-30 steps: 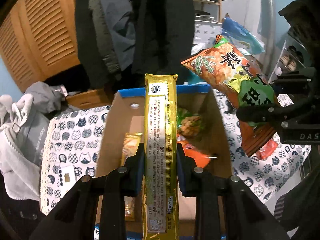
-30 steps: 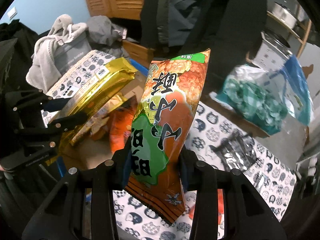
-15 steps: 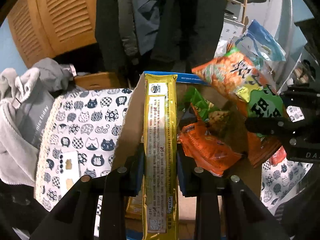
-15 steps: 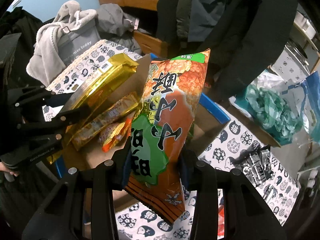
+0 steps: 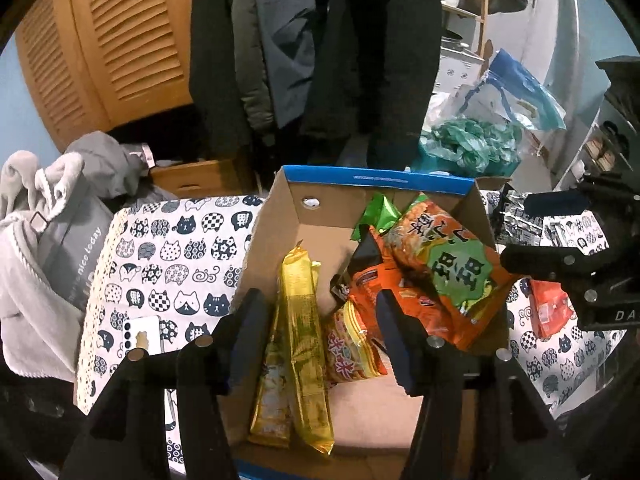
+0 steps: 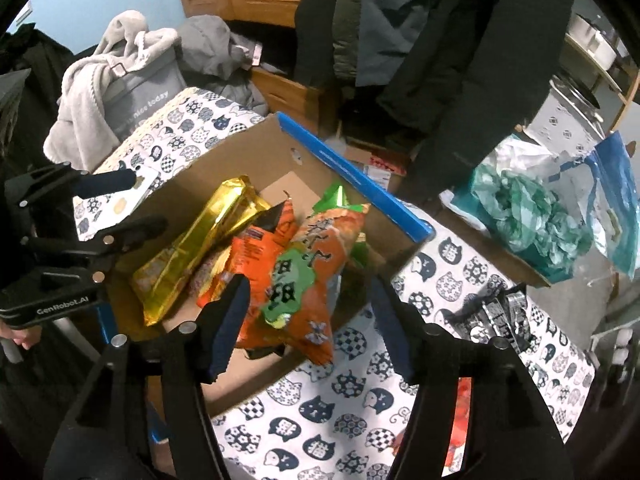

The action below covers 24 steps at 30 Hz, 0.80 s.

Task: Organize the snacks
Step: 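Carry the wafer bar and rice cracker bag over the box and release both, then move both tools back over the remaining snacks on the tablecloth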

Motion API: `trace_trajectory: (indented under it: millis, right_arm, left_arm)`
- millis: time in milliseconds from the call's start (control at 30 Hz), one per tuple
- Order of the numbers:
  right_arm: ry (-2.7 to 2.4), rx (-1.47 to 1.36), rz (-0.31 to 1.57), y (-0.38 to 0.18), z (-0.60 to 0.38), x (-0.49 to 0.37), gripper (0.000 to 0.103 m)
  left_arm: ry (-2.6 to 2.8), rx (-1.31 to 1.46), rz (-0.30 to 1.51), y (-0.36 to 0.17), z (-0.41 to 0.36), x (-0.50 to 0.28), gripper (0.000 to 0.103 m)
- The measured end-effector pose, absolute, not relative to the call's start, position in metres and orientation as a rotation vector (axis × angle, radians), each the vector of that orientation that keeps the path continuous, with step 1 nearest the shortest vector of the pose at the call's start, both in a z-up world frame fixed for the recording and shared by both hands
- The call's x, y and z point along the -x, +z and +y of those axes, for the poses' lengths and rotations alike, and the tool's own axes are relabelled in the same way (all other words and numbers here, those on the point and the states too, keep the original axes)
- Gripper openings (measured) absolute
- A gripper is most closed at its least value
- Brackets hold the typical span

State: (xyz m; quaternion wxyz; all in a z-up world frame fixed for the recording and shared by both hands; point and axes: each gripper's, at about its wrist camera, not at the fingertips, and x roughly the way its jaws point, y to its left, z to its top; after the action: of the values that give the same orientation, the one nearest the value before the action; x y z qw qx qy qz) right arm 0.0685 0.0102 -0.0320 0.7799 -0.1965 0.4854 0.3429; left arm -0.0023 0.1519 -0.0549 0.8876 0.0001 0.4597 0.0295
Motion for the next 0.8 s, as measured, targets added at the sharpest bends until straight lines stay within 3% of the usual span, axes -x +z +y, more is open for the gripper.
trace_trajectory:
  millis: [800]
  right_arm:
    - [0.653, 0.385, 1.019, -0.016, -0.066, -0.060, 0.067]
  left_arm:
    - [-0.045, -0.076, 0.958, -0.043, 0.083, -0.008, 0.074]
